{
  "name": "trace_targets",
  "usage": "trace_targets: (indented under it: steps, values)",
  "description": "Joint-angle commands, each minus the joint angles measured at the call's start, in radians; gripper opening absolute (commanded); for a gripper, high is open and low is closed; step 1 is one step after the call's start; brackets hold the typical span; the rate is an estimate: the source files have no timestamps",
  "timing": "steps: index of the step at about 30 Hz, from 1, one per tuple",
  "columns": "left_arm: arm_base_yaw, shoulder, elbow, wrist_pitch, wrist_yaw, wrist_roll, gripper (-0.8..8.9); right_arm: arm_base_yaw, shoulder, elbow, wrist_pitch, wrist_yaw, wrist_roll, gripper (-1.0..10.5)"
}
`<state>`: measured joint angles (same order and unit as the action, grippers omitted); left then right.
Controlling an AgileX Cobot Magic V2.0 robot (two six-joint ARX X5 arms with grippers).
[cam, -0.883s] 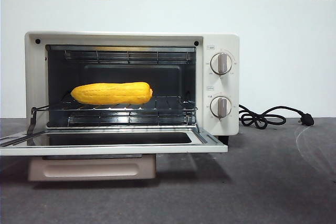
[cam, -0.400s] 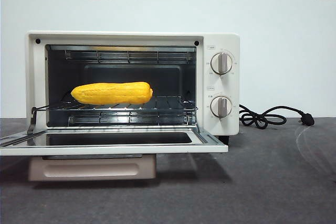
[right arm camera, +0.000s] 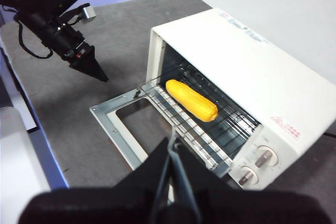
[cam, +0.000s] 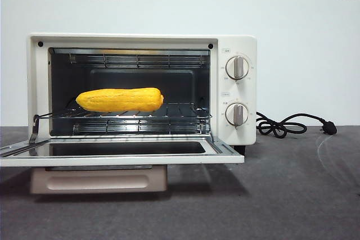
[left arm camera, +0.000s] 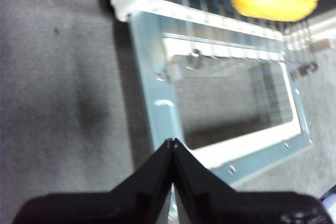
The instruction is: Take the corn from the table,put the corn in the oven
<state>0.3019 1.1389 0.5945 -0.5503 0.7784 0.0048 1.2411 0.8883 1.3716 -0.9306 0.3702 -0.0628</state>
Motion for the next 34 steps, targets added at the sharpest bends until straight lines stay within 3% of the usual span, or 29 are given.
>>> trace_targets:
  steps: [1,8,16,27,34]
  values:
    - [0.002,0.07,-0.006,0.037,0.006,-0.039,-0.08,-0.014,-0.001,0.0,0.003,0.003,0.011,-0.1]
    - [0.002,0.241,-0.006,0.093,-0.024,-0.046,-0.08,-0.059,0.001,0.0,-0.013,-0.021,0.015,-0.1]
    - [-0.04,0.351,-0.006,0.132,-0.023,-0.046,-0.08,-0.148,0.007,0.0,-0.031,-0.179,0.034,-0.1]
    - [-0.139,0.372,-0.006,0.166,-0.019,-0.047,-0.08,-0.28,0.06,0.0,-0.14,-0.408,0.029,-0.1]
    - [-0.151,0.372,-0.006,0.171,0.022,-0.054,-0.08,-0.316,0.103,0.0,-0.163,-0.46,0.005,-0.1]
